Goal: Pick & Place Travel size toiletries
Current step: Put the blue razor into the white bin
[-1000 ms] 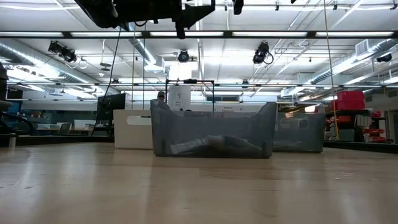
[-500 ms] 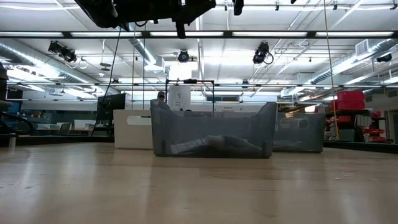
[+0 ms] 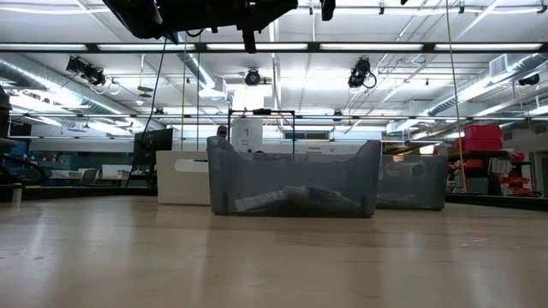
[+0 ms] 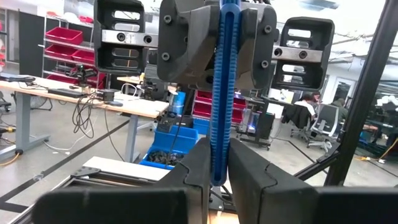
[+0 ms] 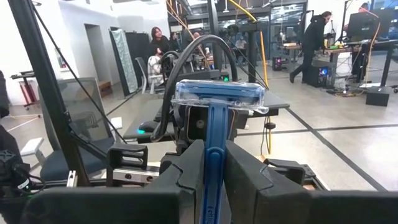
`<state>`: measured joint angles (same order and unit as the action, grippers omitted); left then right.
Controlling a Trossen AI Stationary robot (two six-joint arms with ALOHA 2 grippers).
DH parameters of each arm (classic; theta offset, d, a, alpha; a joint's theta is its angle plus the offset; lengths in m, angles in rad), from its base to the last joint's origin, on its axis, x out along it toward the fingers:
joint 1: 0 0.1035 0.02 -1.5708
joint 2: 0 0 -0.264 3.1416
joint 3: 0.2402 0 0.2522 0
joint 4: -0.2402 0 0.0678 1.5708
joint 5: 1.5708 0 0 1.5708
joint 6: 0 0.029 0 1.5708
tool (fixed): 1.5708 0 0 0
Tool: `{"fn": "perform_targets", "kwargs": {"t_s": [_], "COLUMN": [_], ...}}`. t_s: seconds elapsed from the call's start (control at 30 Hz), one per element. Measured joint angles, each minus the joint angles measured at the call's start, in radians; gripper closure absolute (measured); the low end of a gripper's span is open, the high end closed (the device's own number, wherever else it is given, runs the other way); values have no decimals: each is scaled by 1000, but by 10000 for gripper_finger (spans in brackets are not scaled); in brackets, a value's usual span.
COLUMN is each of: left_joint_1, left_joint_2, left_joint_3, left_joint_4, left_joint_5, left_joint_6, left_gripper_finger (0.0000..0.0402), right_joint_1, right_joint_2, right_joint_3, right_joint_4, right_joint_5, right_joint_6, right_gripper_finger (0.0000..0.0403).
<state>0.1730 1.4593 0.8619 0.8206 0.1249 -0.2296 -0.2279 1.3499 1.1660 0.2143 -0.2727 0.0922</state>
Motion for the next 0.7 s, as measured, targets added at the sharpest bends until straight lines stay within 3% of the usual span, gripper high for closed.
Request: {"fn": "perform_targets", "kwargs": {"t_s": [0.7], "left_joint_1": [0], "left_joint_2": [0], "left_joint_3": [0], "left_joint_4": [0], "left_joint_5": [5], "left_joint_6": [6], "left_gripper_finger": [364], "right_joint_1": [0], "right_joint_2": [0], "right_joint_3": [0], "right_joint_4": [-1], "right_joint_5": [-21], "right_joint_6": [-4], "right_gripper_finger": [347]}}
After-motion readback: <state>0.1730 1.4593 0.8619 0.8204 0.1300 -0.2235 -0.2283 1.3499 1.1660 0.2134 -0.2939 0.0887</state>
